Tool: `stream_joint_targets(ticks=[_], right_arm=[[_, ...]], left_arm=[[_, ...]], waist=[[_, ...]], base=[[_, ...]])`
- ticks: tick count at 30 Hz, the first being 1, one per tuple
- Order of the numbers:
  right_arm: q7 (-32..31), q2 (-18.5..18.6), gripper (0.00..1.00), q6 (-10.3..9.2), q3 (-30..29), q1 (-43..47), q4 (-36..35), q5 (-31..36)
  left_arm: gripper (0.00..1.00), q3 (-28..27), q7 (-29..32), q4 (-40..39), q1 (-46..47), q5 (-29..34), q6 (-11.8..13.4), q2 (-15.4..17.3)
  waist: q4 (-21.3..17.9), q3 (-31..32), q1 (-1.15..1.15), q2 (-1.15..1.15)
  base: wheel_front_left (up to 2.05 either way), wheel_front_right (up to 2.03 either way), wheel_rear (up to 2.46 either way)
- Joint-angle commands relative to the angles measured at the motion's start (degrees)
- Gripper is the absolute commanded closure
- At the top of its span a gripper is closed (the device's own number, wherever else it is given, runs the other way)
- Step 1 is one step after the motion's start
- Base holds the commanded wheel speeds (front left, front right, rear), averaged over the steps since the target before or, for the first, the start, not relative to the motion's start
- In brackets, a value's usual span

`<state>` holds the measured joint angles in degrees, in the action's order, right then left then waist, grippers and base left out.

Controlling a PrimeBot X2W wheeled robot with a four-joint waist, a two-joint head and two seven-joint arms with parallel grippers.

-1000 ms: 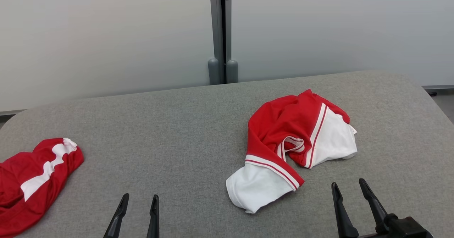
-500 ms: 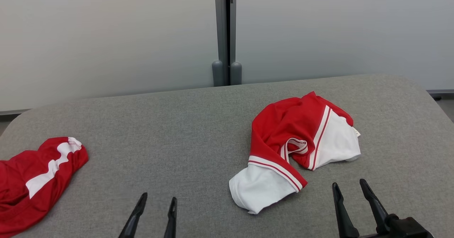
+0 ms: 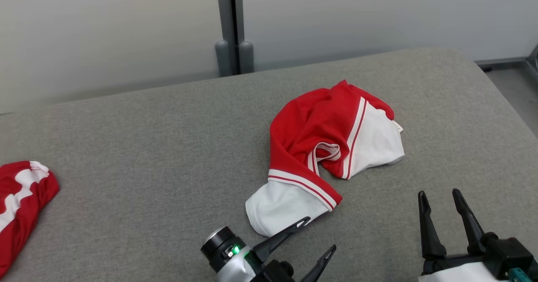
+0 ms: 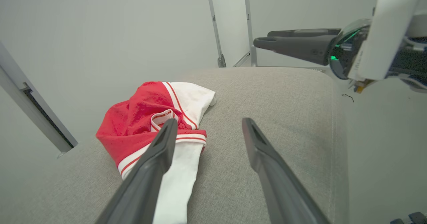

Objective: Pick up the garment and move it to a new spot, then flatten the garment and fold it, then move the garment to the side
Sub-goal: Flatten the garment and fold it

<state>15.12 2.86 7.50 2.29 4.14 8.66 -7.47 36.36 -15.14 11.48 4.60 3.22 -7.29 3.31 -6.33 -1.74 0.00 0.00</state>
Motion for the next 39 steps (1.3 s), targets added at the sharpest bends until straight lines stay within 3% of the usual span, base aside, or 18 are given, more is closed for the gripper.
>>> stream_joint_targets(ticks=[1,4,10,16,21,22,23,28,30,35,39], right_arm=[[0.04,0.10,0.00,-0.02,-0.07,-1.66,-0.04,-0.06],[0.04,0.08,0.00,-0.02,-0.09,-2.74,0.43,-1.47],[0.04,0.11,0.00,-0.03,1.38,-5.43,1.72,-5.54],[0.04,0.10,0.00,-0.02,1.26,-6.95,2.49,-9.33],[0.04,0.08,0.00,-0.02,1.42,-7.80,2.63,-10.30],[0.04,0.08,0.00,-0.02,1.44,-7.83,2.62,-10.44],[0.04,0.09,0.00,-0.02,1.40,-7.79,2.63,-10.55],[0.04,0.08,0.00,-0.02,1.58,-7.32,2.97,-10.83],[0.03,0.09,0.00,-0.02,1.80,-7.16,3.19,-11.13],[0.03,0.11,0.00,-0.02,3.21,-7.28,3.67,-11.75],[0.03,0.10,0.00,-0.02,3.89,-7.47,3.79,-12.18]], left_arm=[[0.00,1.25,-0.01,1.63,3.19,0.59,-0.11,0.49],[0.00,3.51,-0.02,7.34,7.98,1.84,1.01,0.26],[0.00,6.82,-0.02,19.61,16.51,4.06,7.53,-0.27],[0.00,9.84,-0.02,24.67,21.50,2.87,13.63,-0.23],[0.00,11.05,-0.02,27.72,24.29,2.02,17.15,-0.26],[0.53,11.21,-0.02,28.33,24.49,1.51,17.40,-0.27],[1.00,11.20,-0.02,28.57,24.73,0.66,17.18,-0.29],[1.00,10.94,-0.02,26.44,25.71,-3.11,15.46,-0.33],[1.00,10.22,-0.02,23.52,25.62,-6.39,13.60,-0.34],[1.00,6.48,-0.02,14.88,26.67,-23.86,7.21,-0.31],[1.00,6.40,0.48,10.00,32.68,-40.54,4.87,-0.39]], waist=[[-2.75,-3.18,0.00,0.00],[-4.88,-5.79,0.00,0.00],[-8.76,-9.90,0.00,0.00],[-11.10,-11.90,0.00,0.00],[-12.37,-12.46,0.00,0.00],[-12.49,-12.44,0.00,0.00],[-12.56,-12.40,0.00,0.00],[-12.49,-11.63,0.00,0.00],[-12.37,-11.02,0.00,0.00],[-13.25,-9.15,0.00,0.00],[-14.66,-7.94,0.00,0.00]], base=[[0.00,0.00,0.00],[0.00,0.00,0.00],[0.00,0.00,0.00],[0.00,0.00,0.00],[0.00,0.00,0.00],[0.00,0.00,0.00],[0.00,0.00,0.00],[0.00,0.00,0.00],[0.00,0.00,0.00],[0.00,0.00,0.00],[0.00,0.00,0.00]])
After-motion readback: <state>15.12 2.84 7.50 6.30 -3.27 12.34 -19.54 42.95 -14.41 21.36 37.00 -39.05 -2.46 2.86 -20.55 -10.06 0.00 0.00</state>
